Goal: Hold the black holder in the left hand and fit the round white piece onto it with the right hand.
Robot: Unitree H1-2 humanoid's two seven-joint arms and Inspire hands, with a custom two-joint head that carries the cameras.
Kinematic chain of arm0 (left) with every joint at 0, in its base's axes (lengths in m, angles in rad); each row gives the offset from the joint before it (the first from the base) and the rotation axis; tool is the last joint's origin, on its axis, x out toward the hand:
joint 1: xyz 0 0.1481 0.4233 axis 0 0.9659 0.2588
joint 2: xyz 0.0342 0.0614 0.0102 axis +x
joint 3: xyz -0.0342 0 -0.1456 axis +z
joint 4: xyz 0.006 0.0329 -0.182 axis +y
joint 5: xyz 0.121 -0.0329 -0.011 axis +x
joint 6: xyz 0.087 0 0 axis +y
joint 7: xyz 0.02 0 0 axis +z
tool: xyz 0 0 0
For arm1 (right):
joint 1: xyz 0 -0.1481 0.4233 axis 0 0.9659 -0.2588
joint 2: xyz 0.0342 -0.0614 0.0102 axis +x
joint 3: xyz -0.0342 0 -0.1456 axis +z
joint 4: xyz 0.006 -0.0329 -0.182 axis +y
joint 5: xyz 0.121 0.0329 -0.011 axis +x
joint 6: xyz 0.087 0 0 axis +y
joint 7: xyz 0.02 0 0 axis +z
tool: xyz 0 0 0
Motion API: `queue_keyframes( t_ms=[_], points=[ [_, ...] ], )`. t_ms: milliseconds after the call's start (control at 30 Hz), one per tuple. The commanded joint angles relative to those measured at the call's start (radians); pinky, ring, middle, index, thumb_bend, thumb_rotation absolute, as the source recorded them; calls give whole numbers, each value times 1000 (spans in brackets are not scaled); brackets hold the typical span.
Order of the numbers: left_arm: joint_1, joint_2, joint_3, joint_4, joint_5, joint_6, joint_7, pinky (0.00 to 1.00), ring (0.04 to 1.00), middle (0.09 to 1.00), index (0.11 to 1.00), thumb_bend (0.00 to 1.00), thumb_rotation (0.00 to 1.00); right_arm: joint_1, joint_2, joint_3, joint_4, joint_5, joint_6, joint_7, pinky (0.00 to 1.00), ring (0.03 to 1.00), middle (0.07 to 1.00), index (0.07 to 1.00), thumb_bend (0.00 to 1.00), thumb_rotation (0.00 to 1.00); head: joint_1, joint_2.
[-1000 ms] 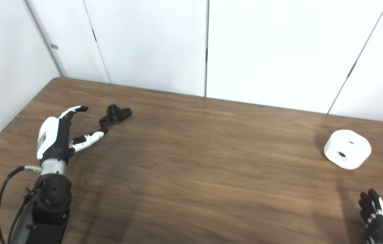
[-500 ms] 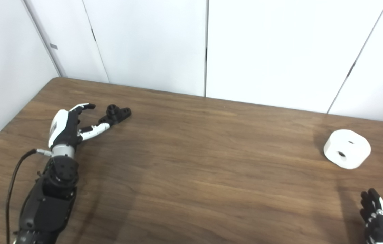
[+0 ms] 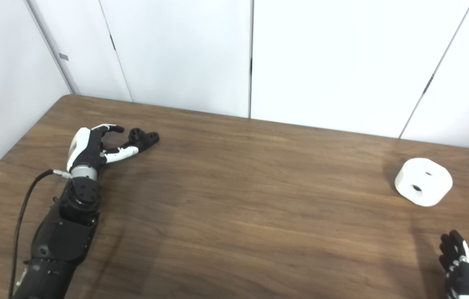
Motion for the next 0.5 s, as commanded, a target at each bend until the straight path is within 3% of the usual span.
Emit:
queue_keyframes(
  t_ms=[0,267,467],
  points=[
    [-50,38,-16,16,16,-17,14,844,930,880,724,869,213,29,28,18,38,8,-17,0,1000,989,976,997,618,1000,0,1],
    [-58,77,-87,62,68,-31,40,828,913,866,704,892,191,30,31,20,30,4,-15,-2,1000,993,976,996,599,1000,0,3],
    [-51,116,-157,78,133,-22,40,960,920,862,703,896,221,33,28,21,25,2,-8,-2,1000,1000,979,1000,611,1000,1,5]
  ],
)
